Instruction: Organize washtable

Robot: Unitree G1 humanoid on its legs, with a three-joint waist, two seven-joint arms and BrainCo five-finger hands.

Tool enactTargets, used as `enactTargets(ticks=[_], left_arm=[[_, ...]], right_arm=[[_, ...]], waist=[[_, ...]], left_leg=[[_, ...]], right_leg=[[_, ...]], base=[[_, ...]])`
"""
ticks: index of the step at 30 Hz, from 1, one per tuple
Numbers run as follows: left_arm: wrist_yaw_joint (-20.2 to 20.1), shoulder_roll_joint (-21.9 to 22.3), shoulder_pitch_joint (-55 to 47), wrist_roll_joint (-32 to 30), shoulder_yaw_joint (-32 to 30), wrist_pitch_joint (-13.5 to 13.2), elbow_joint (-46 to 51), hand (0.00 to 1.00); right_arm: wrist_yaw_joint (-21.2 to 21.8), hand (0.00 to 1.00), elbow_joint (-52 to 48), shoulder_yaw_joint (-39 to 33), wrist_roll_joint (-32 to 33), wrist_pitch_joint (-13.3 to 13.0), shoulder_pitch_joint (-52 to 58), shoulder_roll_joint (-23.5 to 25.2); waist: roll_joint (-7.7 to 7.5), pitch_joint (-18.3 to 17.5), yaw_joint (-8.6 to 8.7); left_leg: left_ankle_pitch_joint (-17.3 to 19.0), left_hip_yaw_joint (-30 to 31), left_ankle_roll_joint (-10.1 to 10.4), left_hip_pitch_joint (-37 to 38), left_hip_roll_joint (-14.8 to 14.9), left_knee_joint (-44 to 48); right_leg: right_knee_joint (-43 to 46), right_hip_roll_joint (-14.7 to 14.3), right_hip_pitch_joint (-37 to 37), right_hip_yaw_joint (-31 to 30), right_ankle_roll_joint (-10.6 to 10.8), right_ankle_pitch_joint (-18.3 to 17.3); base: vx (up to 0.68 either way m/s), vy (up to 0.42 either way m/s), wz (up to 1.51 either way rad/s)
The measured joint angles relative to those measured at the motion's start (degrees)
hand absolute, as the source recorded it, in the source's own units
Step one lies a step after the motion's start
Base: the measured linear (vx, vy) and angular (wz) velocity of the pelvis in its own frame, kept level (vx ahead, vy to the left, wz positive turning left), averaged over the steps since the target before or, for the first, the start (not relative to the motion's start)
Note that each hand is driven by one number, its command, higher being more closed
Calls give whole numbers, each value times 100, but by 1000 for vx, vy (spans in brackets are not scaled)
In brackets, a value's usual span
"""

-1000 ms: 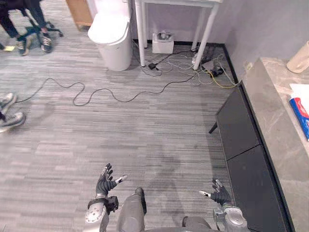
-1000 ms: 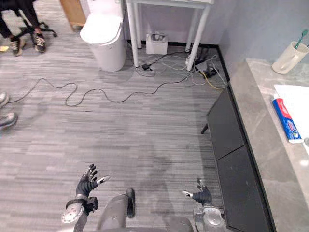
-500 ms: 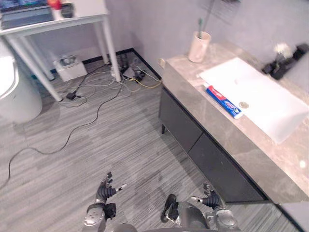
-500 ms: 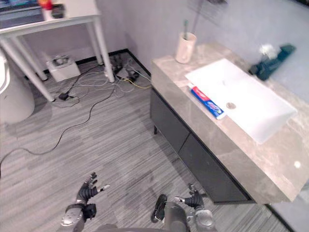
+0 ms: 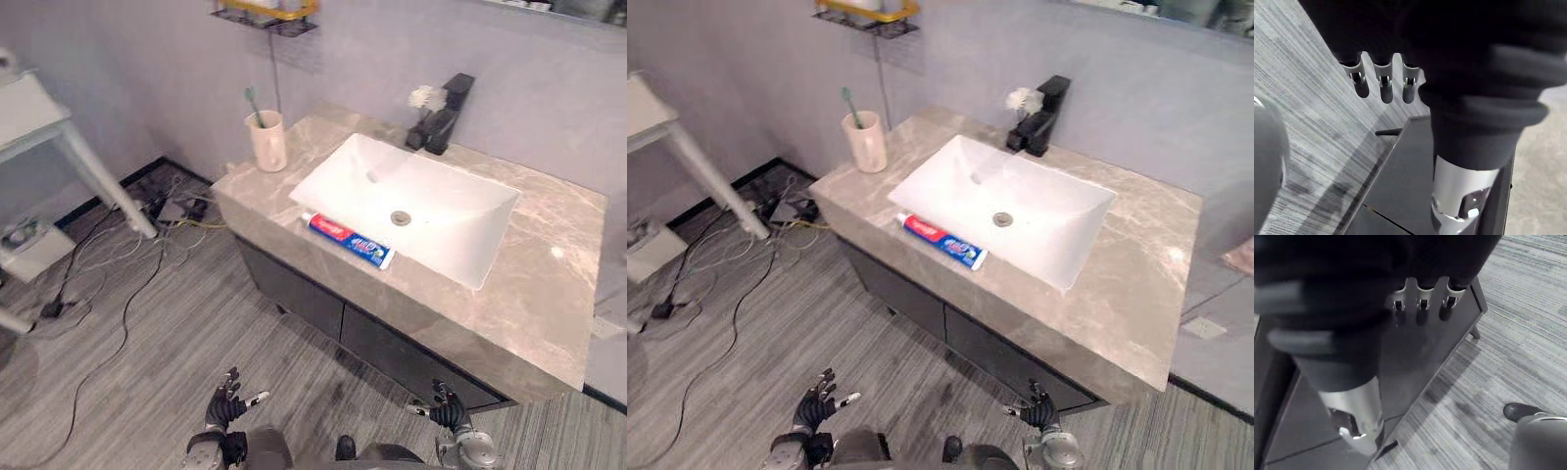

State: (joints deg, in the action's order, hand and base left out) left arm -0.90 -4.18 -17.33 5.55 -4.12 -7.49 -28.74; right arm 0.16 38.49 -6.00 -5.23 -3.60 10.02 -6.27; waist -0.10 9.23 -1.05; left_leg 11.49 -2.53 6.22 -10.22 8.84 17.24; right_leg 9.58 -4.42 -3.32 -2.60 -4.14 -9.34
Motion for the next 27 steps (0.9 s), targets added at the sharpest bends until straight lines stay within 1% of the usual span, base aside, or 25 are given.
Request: enactTargets(ticks=[1,2,3,4,6,7,8,9,10,11,12,13,14,15,16,17,18,19,20,22,23,25,27], left_arm=[[2,24,6,5,2,-9,0,0],[2,74,6,8,5,-15,2,0],[1,70,63,6,15,-20,16,0],[-6,57,113,4,31,-25,113,0],[-9,42,199,4,152,-42,149,0],[-5,24,209,3,207,-39,151,0],[-2,-33,207,2,241,-31,150,0],[0,-60,209,2,278,-31,150,0],[25,-111,234,-2,367,-30,151,0],[65,-188,277,-2,368,-33,119,0],[159,-210,299,0,324,36,82,0],[202,-318,277,8,270,22,-69,0],[226,-409,262,28,233,-48,-134,0],[239,-434,257,42,178,-55,-144,0],[234,-502,284,48,122,-78,-241,0],[222,-438,300,45,136,-50,-371,0],[223,-389,292,42,129,-51,-429,0],[227,-304,244,39,123,-52,-482,0],[226,-252,209,39,127,-51,-519,0],[222,-267,191,40,122,-45,-566,0],[222,-282,178,41,120,-48,-565,0],[222,-282,98,40,70,-76,-561,0],[222,-282,82,42,-39,-63,-568,0]], right_arm=[[-1,0,-1,1,-2,0,13,-19],[-2,0,-10,4,-7,2,55,-39],[-11,0,-30,0,-12,23,113,20],[7,0,-142,11,-19,20,219,66],[-8,0,-174,-23,-36,38,308,125],[2,0,-174,-15,-85,66,323,154],[1,0,-174,-11,-104,96,333,185],[2,0,-172,-3,-110,137,336,201],[4,0,-158,25,-140,211,351,211],[7,0,-100,34,-190,238,351,213],[9,0,-76,37,-224,242,350,209],[8,0,12,62,-225,239,335,194],[6,0,137,128,-226,235,284,144],[5,0,177,164,-235,235,291,116],[11,0,350,163,-268,233,293,35],[28,0,476,185,-274,239,290,-71],[23,0,506,204,-274,227,289,-133],[22,0,517,208,-273,227,288,-208],[17,0,518,188,-270,225,287,-244],[14,0,537,186,-263,225,284,-234],[12,0,537,186,-263,220,280,-217],[8,0,574,187,-261,202,213,-207],[6,0,613,187,-258,177,64,-206]], waist=[[43,-27,-5],[131,-81,-10],[49,-118,9],[-94,-147,10],[-177,-168,4],[-185,-167,-18],[-202,-160,25],[-213,-155,26],[-215,-154,32],[-177,-131,37],[-160,-122,49],[-143,-115,53],[-185,-129,50],[-230,-149,42],[-303,-183,28],[-102,-206,24],[-23,-223,28],[63,-214,26],[223,-262,28],[178,-236,22],[186,-244,19],[137,-240,-5],[71,-216,-12]], left_leg=[[-117,34,-30,18,10,-126],[-494,37,-67,75,16,-136],[-602,-136,-128,139,-81,1],[-381,-271,-227,192,-222,127],[-77,-453,-343,257,-314,280],[129,-670,-425,435,-345,328],[202,-835,-503,583,-351,321],[244,-930,-532,698,-372,288],[328,-1072,-597,934,-396,193],[351,-1192,-602,1150,-395,67],[350,-1195,-602,1238,-379,4],[349,-1193,-601,1342,-343,-96],[348,-1196,-599,1353,-326,-106],[347,-1192,-596,1353,-367,-105],[353,-1144,-572,1406,-449,-108],[315,-1135,-516,1440,-362,-141],[286,-1143,-471,1446,-322,-158],[232,-1162,-386,1499,-270,-251],[173,-1168,-325,1521,-242,-302],[33,-1179,-285,1561,-215,-329],[-6,-1184,-276,1586,-202,-325],[-12,-1190,-269,1607,-191,-184],[-11,-1164,-269,1513,-209,23]], right_leg=[[55,-3,-3,-62,83,-71],[156,16,-11,-134,218,-196],[360,196,-17,-128,477,-423],[531,400,-1,-83,687,-585],[875,567,89,-49,815,-665],[1646,666,384,-17,866,-684],[2219,764,616,93,1009,-661],[2544,854,760,210,1166,-644],[2971,1079,961,654,1180,-732],[3112,1270,1085,1108,1097,-856],[3087,1324,1122,1360,1034,-897],[2907,1366,1230,1782,951,-927],[2400,1338,1287,2087,800,-806],[2017,1311,1279,2167,626,-566],[1648,1273,1179,2189,522,-391],[1331,1152,1007,2226,483,-261],[1147,1092,909,2221,500,-208],[774,952,756,2186,496,-70],[400,820,603,2167,476,128],[-85,703,385,2113,458,405],[-237,672,291,2087,454,481],[-680,553,80,1881,435,747],[-967,525,-23,1634,461,910]], base=[[336,248,-94],[289,251,-59],[351,324,-52],[412,379,-37],[349,306,-50],[282,249,-76],[270,232,-76],[225,174,-63],[223,152,-69],[217,130,-63],[198,47,-48],[221,6,-29],[214,-22,-19],[184,-71,2],[183,-33,4],[179,-29,-1],[151,-16,-24],[128,-36,-29],[116,-34,-30],[40,-31,-18],[-5,-34,-22],[-23,-9,-33],[-70,9,-48]])
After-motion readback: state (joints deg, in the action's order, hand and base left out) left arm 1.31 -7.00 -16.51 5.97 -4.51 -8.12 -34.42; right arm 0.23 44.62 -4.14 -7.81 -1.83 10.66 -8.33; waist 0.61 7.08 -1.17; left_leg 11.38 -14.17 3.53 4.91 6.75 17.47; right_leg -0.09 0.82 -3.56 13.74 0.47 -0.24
